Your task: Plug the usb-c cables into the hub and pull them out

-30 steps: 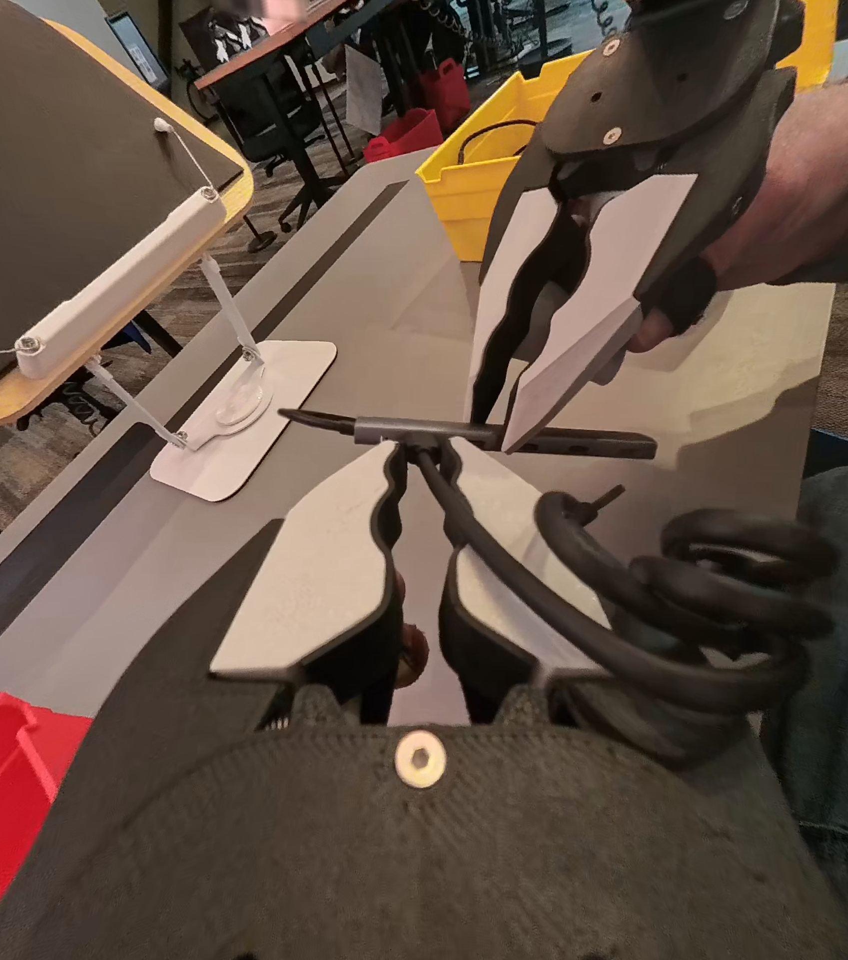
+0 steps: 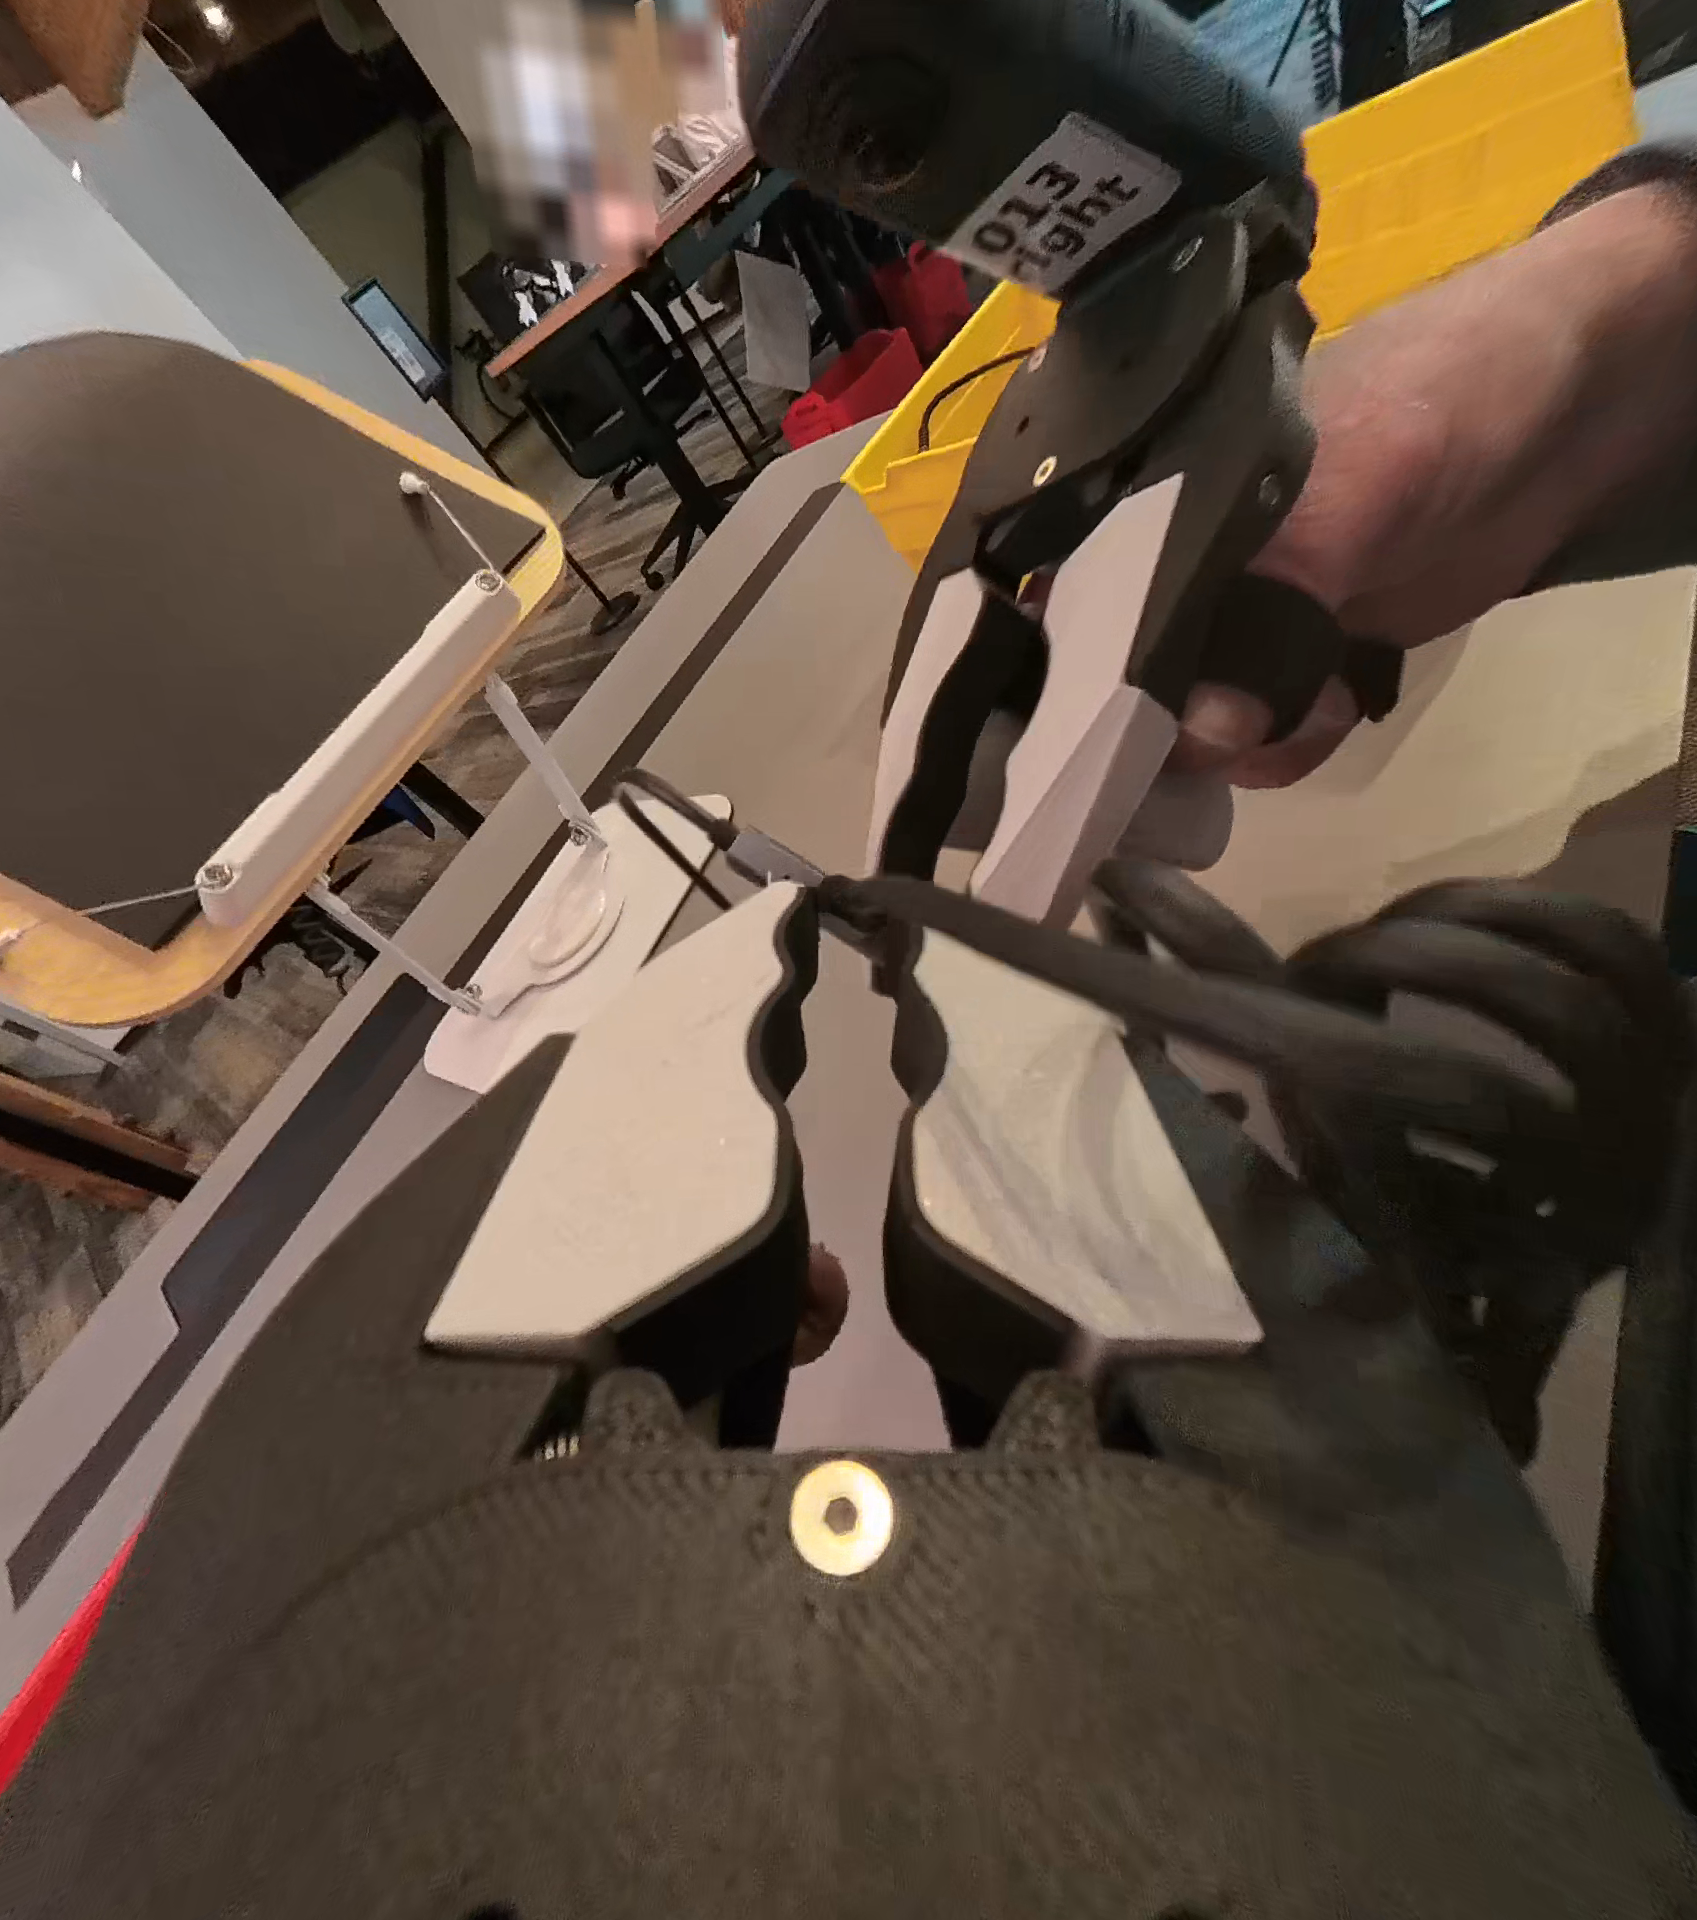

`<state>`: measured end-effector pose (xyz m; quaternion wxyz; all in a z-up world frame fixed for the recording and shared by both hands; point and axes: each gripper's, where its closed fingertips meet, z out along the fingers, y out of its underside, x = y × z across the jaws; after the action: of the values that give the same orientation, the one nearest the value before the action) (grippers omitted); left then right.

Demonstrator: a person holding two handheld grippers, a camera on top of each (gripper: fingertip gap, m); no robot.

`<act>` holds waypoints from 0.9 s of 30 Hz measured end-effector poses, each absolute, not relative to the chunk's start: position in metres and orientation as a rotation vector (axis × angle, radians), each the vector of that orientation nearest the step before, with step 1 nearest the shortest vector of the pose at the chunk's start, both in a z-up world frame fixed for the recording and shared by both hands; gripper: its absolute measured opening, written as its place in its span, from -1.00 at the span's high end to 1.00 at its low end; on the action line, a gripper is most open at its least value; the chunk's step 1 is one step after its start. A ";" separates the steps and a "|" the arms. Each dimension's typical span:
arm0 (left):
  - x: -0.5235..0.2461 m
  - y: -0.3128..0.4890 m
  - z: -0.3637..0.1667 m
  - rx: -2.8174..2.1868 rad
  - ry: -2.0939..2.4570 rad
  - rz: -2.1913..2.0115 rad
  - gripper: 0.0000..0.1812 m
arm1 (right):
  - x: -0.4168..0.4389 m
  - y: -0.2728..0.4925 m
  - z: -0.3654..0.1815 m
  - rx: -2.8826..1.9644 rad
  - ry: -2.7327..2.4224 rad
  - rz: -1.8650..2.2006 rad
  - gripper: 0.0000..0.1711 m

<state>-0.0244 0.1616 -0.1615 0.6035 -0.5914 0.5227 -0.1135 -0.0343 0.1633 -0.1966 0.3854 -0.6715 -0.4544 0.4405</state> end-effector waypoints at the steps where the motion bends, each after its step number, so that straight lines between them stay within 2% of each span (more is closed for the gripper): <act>1: -0.024 0.160 -0.160 -1.364 1.212 -0.263 0.87 | -0.038 0.161 -0.195 -1.701 -1.156 1.150 0.65; 5: -0.023 0.158 -0.155 -1.349 1.201 -0.264 0.87 | -0.047 0.160 -0.189 -1.668 -1.122 1.198 0.68; 8: -0.022 0.155 -0.152 -1.348 1.189 -0.306 0.88 | -0.049 0.161 -0.186 -1.664 -1.103 1.206 0.48; 9: -0.020 0.153 -0.151 -1.345 1.186 -0.326 0.88 | -0.050 0.160 -0.185 -1.659 -1.108 1.211 0.47; 12: -0.018 0.153 -0.149 -1.337 1.175 -0.312 0.88 | -0.052 0.158 -0.182 -1.636 -1.099 1.229 0.66; 15: -0.019 0.154 -0.148 -1.344 1.166 -0.316 0.88 | -0.050 0.163 -0.178 -1.646 -1.037 1.250 0.72; 22: -0.019 0.159 -0.151 -1.366 1.159 -0.291 0.90 | -0.026 0.179 -0.169 -1.684 -1.003 1.076 0.75; 27: -0.030 0.170 -0.147 -1.423 1.108 -0.286 0.87 | 0.013 0.196 -0.139 -1.684 -0.937 0.942 0.75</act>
<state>-0.0300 0.1700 -0.1474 0.6114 -0.6168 0.4800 -0.1237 0.0127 0.1960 -0.1385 0.4780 -0.6895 -0.3837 0.3858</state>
